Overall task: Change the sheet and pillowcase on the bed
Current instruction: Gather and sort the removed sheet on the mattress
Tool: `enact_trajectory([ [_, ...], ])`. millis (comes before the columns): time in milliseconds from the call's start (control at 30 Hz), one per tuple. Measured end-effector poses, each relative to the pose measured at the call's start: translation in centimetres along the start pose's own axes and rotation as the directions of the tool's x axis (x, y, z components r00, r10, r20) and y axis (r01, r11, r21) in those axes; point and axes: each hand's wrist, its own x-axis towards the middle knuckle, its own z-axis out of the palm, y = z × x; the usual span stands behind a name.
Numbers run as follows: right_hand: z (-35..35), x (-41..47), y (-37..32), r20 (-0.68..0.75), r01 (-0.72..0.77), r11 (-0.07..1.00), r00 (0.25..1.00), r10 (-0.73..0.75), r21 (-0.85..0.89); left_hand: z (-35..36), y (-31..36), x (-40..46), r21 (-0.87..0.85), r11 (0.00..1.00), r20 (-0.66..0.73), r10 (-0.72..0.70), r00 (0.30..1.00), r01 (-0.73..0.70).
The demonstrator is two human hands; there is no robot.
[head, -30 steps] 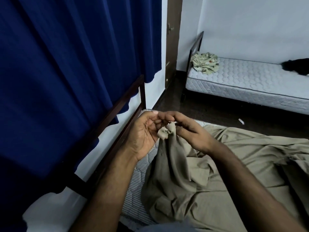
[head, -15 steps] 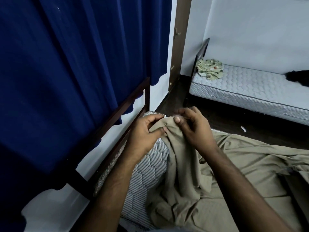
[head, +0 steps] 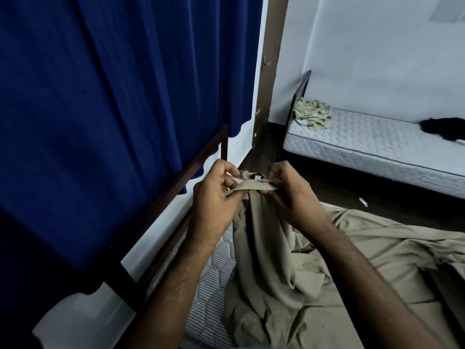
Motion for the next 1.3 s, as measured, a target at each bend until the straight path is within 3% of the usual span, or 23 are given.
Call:
enact_trajectory([
  [100,0.6,0.3,-1.0,-0.009,0.053,0.999,0.999,-0.053,-0.010,-1.1,0.0,-0.2,0.049,0.998,-0.017,0.047,0.999,-0.046],
  [267,1.9,0.8,-2.0,-0.154,-0.046,0.994,0.988,0.031,-0.096,-2.4,-0.3,-0.3,-0.033,0.998,0.048,0.057,0.997,-0.055],
  [400,2.0,0.7,-2.8,-0.336,-0.146,0.984,0.926,0.171,0.100,-2.6,-0.6,-0.5,-0.274,0.962,0.173,0.051,0.984,-0.002],
  [500,2.5,0.1,-3.2,-0.271,-0.173,0.905,0.917,0.292,0.389,-2.5,-0.8,-0.9,-0.413,0.905,0.284,0.024,0.959,0.100],
  [567,2.6,-0.5,-3.5,-0.274,-0.205,0.856,0.890,0.365,0.474,-2.0,-1.1,-1.1,-0.456,0.870,0.371,-0.004,0.929,0.186],
  [633,2.3,-1.0,-3.9,-0.361,-0.182,0.832,0.837,0.410,0.524,-1.4,-2.0,-1.0,-0.387,0.902,0.419,-0.012,0.908,0.191],
  [700,1.3,-1.1,-4.0,-0.414,-0.159,0.833,0.809,0.418,0.531,-0.5,-3.1,-0.9,-0.168,0.973,0.483,-0.058,0.873,0.158],
  [767,0.3,-1.0,-3.4,-0.360,-0.197,0.873,0.854,0.377,0.446,0.0,-3.6,-1.0,0.072,0.992,0.513,-0.123,0.850,0.100],
  [800,-0.2,-1.0,-2.8,-0.300,-0.227,0.888,0.883,0.361,0.399,0.2,-3.4,-1.0,0.080,0.993,0.490,-0.116,0.864,0.088],
  [900,-1.2,-1.4,-0.6,-0.184,-0.315,0.893,0.904,0.385,0.321,0.9,-1.5,-0.7,-0.191,0.967,0.330,-0.097,0.939,0.167],
  [967,-1.8,-2.0,0.8,-0.144,-0.345,0.878,0.901,0.409,0.333,1.8,0.0,-0.8,-0.351,0.901,0.325,-0.139,0.935,0.256],
  [1100,-3.9,-3.4,4.3,-0.163,-0.348,0.864,0.889,0.427,0.365,5.7,3.2,-2.5,-0.521,0.696,0.387,-0.323,0.864,0.494],
  [1167,-5.7,-3.7,6.4,-0.233,-0.364,0.813,0.832,0.503,0.455,7.8,4.0,-3.1,-0.366,0.739,0.449,-0.393,0.803,0.566],
  [1233,-7.9,-3.8,8.8,-0.305,-0.370,0.744,0.742,0.597,0.557,9.5,3.7,-3.3,-0.110,0.811,0.587,-0.413,0.696,0.574],
  [1300,-9.7,-3.9,11.3,-0.360,-0.369,0.737,0.694,0.624,0.567,11.1,3.7,-3.5,-0.002,0.815,0.657,-0.436,0.615,0.580],
])
